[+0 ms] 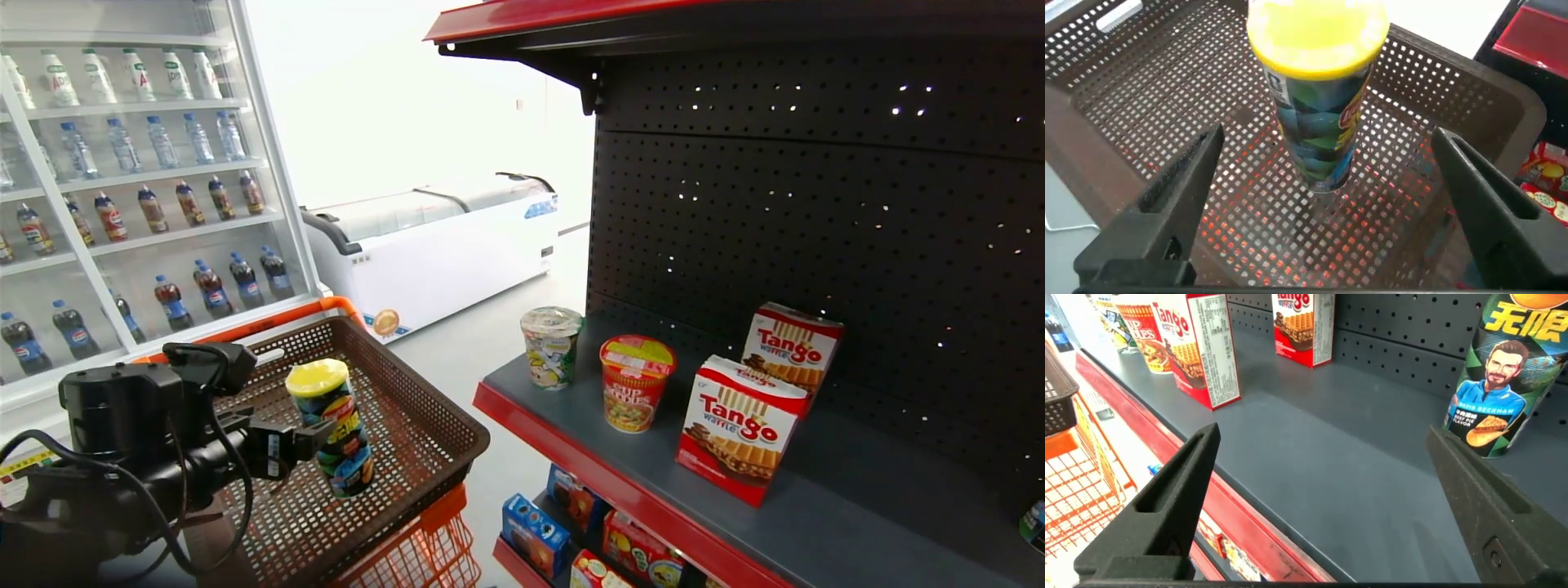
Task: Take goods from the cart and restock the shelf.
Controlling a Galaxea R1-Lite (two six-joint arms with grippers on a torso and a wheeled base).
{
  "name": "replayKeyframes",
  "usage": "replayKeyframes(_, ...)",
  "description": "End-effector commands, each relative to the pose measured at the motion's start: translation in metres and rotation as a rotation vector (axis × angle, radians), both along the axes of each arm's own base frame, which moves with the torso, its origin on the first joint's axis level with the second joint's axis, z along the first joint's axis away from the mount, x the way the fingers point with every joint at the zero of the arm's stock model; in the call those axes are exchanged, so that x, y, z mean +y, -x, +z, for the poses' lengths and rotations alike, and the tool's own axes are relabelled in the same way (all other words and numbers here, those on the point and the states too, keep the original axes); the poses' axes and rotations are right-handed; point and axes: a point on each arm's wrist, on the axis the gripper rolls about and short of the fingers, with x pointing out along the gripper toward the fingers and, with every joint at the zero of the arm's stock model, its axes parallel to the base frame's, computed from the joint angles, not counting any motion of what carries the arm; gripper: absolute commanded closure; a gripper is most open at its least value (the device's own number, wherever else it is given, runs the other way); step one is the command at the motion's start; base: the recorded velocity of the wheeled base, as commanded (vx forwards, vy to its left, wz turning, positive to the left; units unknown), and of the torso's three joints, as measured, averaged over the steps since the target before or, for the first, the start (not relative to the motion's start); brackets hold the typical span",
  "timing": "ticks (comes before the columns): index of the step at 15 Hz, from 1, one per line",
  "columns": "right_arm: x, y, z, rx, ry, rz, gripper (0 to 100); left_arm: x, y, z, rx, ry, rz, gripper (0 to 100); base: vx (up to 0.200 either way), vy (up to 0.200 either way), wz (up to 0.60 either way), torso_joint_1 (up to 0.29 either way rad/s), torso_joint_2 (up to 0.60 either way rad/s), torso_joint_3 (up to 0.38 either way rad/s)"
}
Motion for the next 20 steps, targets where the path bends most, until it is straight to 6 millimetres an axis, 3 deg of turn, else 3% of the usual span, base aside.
replayKeyframes(1,0.0,0.0,0.0,0.001,0.002,0.0,0,0.001,-0.004,-0.038,0.094,-0.002,0.003,0,0.0,0.0,0.0,0.0,0.0,0.0)
replayKeyframes(6,0.0,0.0,0.0,0.001,0.002,0.0,0,0.002,-0.011,-0.058,0.086,-0.005,0.005,0,0.0,0.0,0.0,0.0,0.0,0.0)
replayKeyframes(13,0.0,0.0,0.0,0.001,0.002,0.0,0,0.002,-0.045,-0.087,0.003,-0.031,0.0,0,0.0,0.0,0.0,0.0,0.0,0.0)
replayKeyframes(20,0.0,0.0,0.0,0.001,0.0,0.0,0,-0.001,-0.078,-0.093,-0.098,-0.052,-0.023,0,0.0,0.0,0.0,0.0,0.0,0.0)
